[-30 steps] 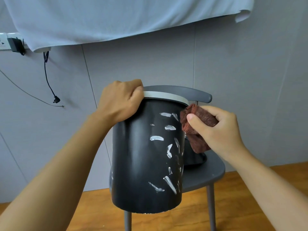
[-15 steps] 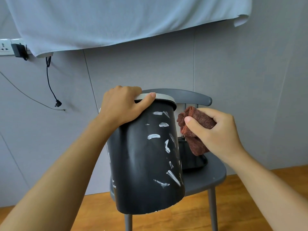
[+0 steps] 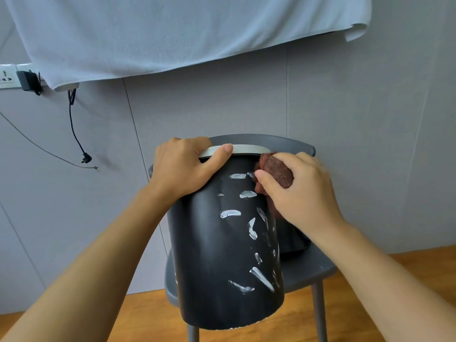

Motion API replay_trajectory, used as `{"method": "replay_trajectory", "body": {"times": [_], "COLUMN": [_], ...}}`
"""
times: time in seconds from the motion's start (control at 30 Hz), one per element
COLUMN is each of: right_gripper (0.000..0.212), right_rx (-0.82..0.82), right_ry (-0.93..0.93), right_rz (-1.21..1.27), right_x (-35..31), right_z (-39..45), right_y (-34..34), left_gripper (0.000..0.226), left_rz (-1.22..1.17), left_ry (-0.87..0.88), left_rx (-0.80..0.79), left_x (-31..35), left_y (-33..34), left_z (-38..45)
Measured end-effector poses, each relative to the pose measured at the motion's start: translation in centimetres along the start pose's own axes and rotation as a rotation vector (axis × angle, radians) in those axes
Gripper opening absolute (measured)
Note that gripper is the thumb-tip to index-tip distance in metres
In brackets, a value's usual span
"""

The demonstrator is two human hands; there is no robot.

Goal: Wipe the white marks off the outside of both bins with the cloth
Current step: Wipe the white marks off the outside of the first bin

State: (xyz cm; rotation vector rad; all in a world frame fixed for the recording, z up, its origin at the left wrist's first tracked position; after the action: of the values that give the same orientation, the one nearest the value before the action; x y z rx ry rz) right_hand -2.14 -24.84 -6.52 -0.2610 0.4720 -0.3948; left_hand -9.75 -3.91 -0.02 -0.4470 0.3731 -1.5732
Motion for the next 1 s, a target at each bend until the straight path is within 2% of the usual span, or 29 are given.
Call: {"method": "replay_trajectory", "body": {"times": [0.1, 0.2, 0.33, 0.57, 0.73, 0.87, 0.93, 1.0], "right_gripper": [0.043, 0.05, 0.041, 0.036, 0.039, 0.047, 0.043, 0.036], "right_rx": [-0.052, -0.123, -0.256, -0.133, -0.23, -0.356, -0.354, -0.268], "right_ry": [-0.026, -0.051, -0.017, -0.088, -0.275, -0.341, -0.324, -0.22], "right_rz": [-0.065, -0.023, 0.027, 0.031, 0.009, 0.0, 0.025, 0.067], "right_x": [-1.0, -1.3, -0.2, -1.3, -3.4, -3.8, -3.4, -2.3], "right_z": [-0.8, -1.4, -1.0, -0.3, -1.6, -2.3, -2.1, -1.3], "right_y": [1.5, 2.0, 2.4, 1.4, 1.3, 1.4, 1.3, 0.9], "left_gripper": [0.066, 0.067, 0.063, 0.064, 0.066, 0.065, 0.065, 0.065], "left_rz": [-0.003, -0.015, 0.014, 0.03, 0.045, 0.018, 0.01, 0.007], "left_ry": [-0.023, -0.056, -0.029, 0.005, -0.001, 0.013, 0.012, 0.007], "left_rx": [-0.005, -0.008, -0.004, 0.025, 0.021, 0.018, 0.019, 0.031], "left_x": [-0.6, -1.4, -1.0, 0.0, -0.3, -0.8, -0.8, -0.6], "left_y": [-0.1, -0.3, -0.5, -0.5, -0.5, -0.7, -0.9, -1.0], "left_z": [-0.2, -0.4, -0.4, -0.3, -0.5, -0.7, -0.8, -0.9]}}
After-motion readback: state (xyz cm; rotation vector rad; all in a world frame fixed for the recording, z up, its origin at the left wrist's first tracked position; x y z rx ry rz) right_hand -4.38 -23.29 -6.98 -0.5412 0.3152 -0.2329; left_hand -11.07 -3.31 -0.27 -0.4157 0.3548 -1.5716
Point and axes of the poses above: each hand's wrist, its own z-axis towards the middle knuckle, its own y-axis out of the palm, x = y × z, the point moved 5 cm from there along z, towards the middle knuckle, and after that the axes turned 2 degrees about -y, right-handed, at the moved point
